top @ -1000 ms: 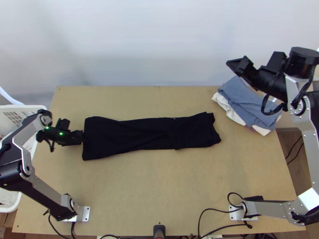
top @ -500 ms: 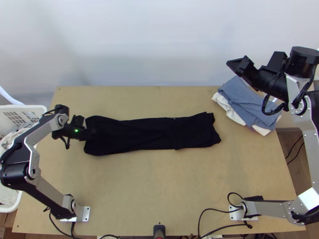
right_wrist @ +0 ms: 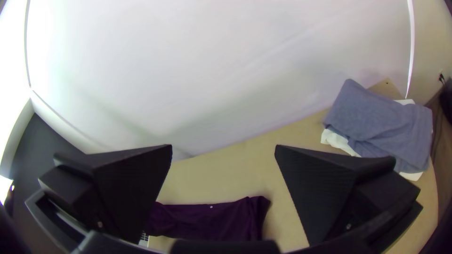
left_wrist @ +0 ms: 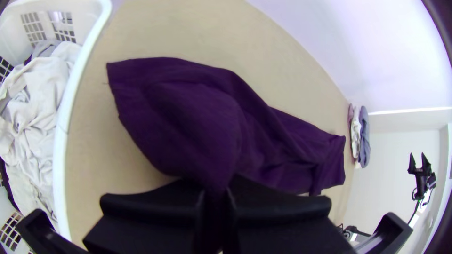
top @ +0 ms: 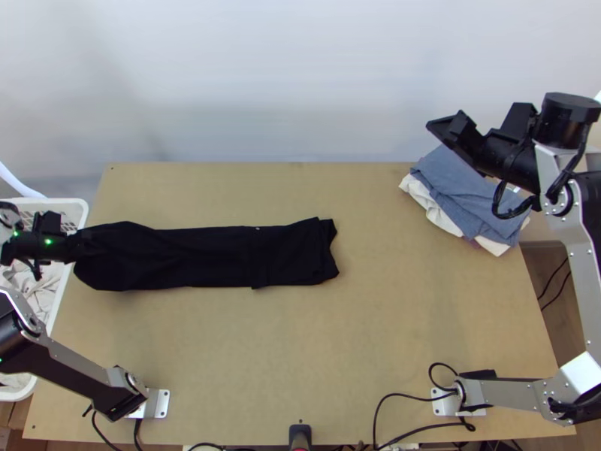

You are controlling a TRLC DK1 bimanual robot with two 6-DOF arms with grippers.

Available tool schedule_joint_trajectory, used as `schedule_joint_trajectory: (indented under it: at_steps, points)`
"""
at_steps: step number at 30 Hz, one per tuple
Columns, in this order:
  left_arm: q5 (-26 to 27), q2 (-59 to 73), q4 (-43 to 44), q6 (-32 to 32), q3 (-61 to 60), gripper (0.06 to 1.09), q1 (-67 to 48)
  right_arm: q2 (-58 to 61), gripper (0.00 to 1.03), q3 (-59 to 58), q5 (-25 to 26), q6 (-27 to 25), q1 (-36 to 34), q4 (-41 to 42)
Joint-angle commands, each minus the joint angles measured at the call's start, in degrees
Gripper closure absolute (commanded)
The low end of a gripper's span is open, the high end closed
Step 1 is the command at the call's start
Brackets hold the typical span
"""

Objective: Fold the t-shirt

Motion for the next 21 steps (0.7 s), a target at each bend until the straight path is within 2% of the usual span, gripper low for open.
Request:
schedule_joint_trajectory:
  at_steps: [1,7,12,21]
  points:
    - [2.5,-6.6,-3.9,-1.1,1.4,1.04,-5.5,-0.1,0.04,-1.4,-0.7,-0.5,-0.1,0.3]
    - [2.7,-13.4,-3.7,-13.9,3.3,1.04,-24.6,0.1,0.04,-1.4,-0.9,-0.8,-0.1,0.4]
    - [1.8,-11.3,2.3,-25.0,4.3,1.04,-39.8,-0.2,0.04,-1.6,-1.1,-1.0,-0.4,0.1]
    - [-3.8,-0.6,7.5,-33.0,8.3,1.04,-56.5,-0.3,0.04,-1.5,-1.1,-1.8,-0.4,0.0]
